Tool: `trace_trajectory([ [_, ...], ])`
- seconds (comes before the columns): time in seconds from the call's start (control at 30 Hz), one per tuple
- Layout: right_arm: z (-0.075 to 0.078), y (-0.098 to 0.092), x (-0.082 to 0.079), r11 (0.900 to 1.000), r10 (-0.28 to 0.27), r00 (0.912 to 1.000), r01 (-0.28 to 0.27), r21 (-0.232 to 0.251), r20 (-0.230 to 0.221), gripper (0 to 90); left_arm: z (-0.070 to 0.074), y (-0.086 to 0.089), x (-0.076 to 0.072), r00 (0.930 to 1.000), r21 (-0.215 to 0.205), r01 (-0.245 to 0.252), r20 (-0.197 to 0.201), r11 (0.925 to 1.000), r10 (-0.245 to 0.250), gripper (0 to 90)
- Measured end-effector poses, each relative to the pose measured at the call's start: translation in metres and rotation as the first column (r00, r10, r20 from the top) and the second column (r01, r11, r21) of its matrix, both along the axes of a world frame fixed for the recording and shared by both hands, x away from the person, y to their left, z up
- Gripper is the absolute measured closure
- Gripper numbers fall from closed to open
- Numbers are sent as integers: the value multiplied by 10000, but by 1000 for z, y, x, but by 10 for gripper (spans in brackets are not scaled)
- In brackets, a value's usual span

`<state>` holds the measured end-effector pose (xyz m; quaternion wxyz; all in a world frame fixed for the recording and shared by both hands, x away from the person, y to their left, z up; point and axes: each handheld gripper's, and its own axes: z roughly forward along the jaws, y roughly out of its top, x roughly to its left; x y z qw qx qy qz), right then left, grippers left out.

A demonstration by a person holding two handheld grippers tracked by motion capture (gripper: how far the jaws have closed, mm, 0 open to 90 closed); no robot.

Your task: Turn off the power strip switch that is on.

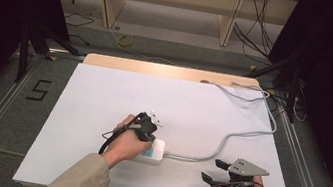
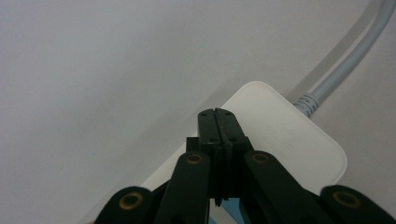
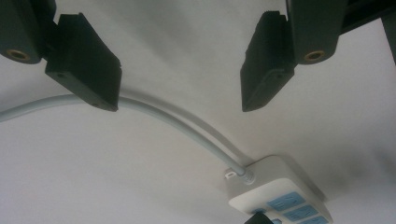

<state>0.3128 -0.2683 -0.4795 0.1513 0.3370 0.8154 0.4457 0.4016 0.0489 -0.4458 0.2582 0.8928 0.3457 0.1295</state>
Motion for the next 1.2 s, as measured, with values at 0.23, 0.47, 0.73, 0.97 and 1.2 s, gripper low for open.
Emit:
trace_trajectory([
  [0.23,0,0,0,10000,0,10000,0,-7,3,303,1,-1,0,10000,119,17,0,9999,-17,900],
  [0.47,0,0,0,10000,-4,10000,4,-8,-26,303,1,-2,1,10000,146,10,-41,9999,-10,900],
  [0.73,0,0,0,10000,-16,10000,16,7,-27,303,2,-2,1,9999,271,47,-95,9996,-44,900],
  [0.97,0,0,-1,10000,-20,10000,20,4,-28,303,2,-2,1,9999,278,37,-102,9996,-34,900],
  [1.2,0,0,-1,10000,-14,10000,14,4,-21,303,0,-3,1,9999,191,-28,-141,9998,31,900],
])
